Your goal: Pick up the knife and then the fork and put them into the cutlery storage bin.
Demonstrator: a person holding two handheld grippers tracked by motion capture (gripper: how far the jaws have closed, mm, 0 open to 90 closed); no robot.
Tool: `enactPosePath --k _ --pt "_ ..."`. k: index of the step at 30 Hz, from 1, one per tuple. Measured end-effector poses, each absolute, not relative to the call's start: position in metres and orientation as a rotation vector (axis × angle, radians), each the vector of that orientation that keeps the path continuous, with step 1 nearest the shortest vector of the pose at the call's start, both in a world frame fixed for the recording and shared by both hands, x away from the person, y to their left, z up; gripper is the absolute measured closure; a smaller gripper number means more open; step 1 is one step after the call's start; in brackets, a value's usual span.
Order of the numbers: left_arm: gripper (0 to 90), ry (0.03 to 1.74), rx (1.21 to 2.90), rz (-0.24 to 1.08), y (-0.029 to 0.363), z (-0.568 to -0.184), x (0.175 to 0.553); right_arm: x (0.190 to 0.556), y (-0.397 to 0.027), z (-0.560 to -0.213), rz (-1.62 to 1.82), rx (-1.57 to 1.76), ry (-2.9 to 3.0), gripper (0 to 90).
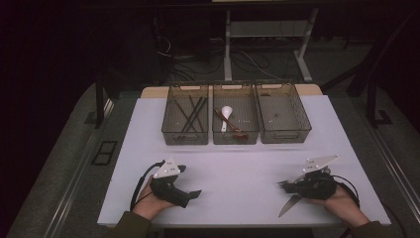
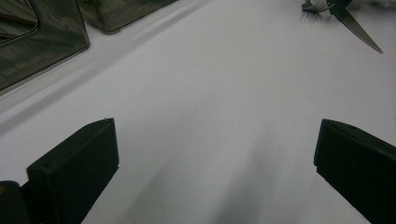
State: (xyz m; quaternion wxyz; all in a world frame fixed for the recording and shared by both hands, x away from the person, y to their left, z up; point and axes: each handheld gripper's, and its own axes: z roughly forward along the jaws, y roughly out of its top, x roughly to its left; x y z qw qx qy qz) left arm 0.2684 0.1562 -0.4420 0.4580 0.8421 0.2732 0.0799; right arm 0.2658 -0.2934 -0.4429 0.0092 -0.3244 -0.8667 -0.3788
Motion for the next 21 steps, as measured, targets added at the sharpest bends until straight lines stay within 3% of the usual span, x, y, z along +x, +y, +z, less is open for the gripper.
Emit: enactPosePath --k 21 --pt "0.0 0.673 2.076 0.198 0.156 -0.442 0.268 0.289 -0.275 -0.444 -1.21 -1.016 -2.74 88.9"
